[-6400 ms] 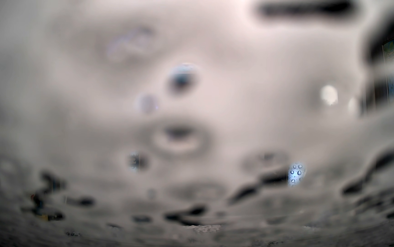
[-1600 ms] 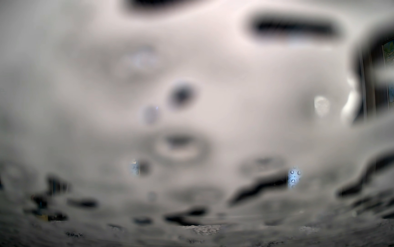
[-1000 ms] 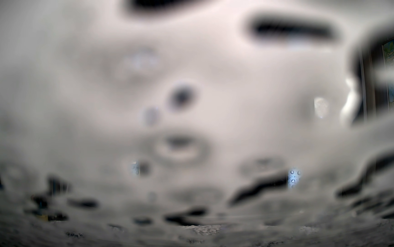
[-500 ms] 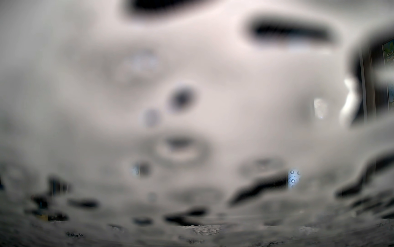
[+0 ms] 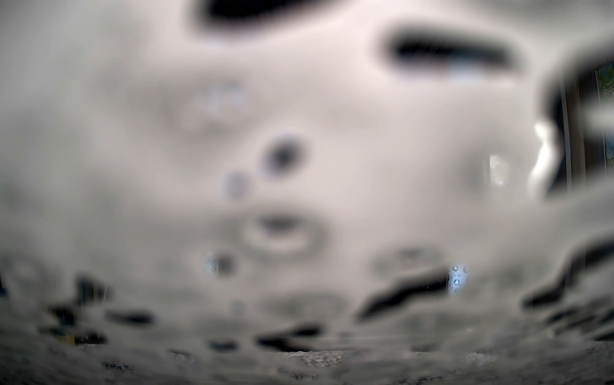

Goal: Follow the waypoints while adhering to traffic rules and regulations

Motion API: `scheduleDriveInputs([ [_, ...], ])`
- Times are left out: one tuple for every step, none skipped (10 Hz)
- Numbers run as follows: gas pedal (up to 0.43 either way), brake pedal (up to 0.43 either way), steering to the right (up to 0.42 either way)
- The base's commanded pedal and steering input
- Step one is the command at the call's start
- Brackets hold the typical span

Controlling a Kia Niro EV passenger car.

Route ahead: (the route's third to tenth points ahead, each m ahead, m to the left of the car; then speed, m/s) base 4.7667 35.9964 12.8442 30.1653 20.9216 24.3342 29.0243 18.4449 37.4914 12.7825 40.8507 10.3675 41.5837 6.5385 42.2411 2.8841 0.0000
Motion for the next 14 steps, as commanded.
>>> scheduleDriveInputs([
  [0.0,0.0,-0.014],
  [0.0,0.0,-0.015],
  [0.0,0.0,-0.014],
  [0.0,0.0,-0.014],
  [0.0,0.0,-0.015],
  [0.0,0.0,-0.015],
  [0.0,0.0,-0.014],
  [0.0,0.0,-0.014],
  [0.0,0.0,-0.014],
  [0.0,0.0,-0.015],
  [0.0,0.0,-0.014],
  [0.0,0.0,-0.014],
  [0.0,0.0,-0.015],
  [0.0,0.0,-0.014],
])
